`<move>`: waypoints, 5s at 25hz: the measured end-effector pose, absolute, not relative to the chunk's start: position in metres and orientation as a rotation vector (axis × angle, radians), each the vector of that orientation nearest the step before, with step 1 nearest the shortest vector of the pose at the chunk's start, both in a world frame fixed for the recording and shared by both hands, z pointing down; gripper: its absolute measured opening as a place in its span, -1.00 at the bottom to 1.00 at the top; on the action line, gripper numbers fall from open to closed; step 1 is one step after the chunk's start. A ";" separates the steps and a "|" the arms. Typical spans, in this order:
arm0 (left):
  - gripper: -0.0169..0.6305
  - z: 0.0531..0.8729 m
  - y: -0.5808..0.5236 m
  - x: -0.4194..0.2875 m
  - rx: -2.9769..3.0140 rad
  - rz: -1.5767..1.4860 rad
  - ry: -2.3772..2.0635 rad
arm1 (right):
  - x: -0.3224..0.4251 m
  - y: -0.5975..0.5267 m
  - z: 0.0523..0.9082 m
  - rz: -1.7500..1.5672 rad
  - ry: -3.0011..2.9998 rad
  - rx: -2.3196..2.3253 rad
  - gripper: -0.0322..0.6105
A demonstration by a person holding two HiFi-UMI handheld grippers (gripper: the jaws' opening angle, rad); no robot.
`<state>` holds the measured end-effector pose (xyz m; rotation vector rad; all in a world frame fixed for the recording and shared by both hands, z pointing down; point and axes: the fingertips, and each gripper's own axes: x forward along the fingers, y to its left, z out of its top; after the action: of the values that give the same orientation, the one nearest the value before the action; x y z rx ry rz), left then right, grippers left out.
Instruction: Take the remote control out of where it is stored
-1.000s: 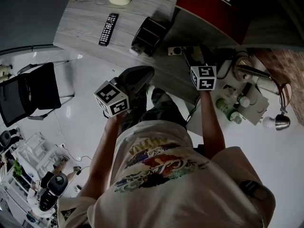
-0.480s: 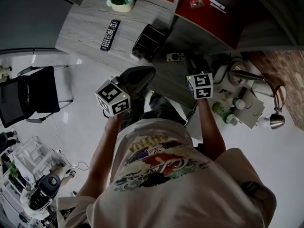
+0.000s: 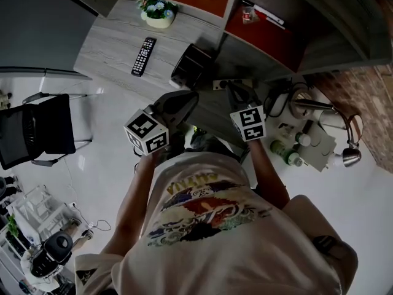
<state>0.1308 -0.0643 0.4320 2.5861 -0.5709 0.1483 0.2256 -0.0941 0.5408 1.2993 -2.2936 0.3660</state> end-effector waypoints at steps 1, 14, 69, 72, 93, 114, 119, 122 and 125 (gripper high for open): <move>-0.93 0.431 -0.066 0.130 2.591 0.143 -0.575 | 0.223 -0.094 0.539 0.364 -2.300 1.294 -0.88; -0.93 0.413 -0.102 0.066 2.579 -0.004 -0.818 | 0.191 -0.094 0.531 0.349 -2.331 1.182 -0.87; -0.93 0.470 -0.115 -0.106 2.380 0.076 -0.696 | 0.046 -0.129 0.618 0.281 -2.051 0.950 -0.18; -0.93 0.474 -0.112 -0.111 2.372 0.084 -0.686 | 0.046 -0.133 0.621 0.276 -2.050 0.973 -0.18; -0.93 0.467 -0.106 -0.122 2.413 0.081 -0.671 | 0.059 -0.137 0.614 0.183 -1.974 1.029 -0.54; -0.93 0.443 -0.108 -0.115 2.462 -0.020 -0.679 | 0.052 -0.131 0.564 0.101 -1.969 1.018 -0.56; -0.93 0.437 -0.112 -0.115 2.479 -0.039 -0.677 | 0.045 -0.132 0.546 0.070 -1.991 1.026 -0.56; -0.93 0.433 -0.115 -0.114 2.489 -0.048 -0.674 | 0.041 -0.133 0.540 0.059 -1.998 1.026 -0.56; -0.93 0.431 -0.117 -0.113 2.497 -0.051 -0.671 | 0.037 -0.136 0.537 0.052 -2.004 1.018 -0.56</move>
<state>-0.1134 -0.1168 0.4308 2.4971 -0.6712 -0.0512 0.0367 -0.1357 0.5372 1.0175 -2.0042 0.0522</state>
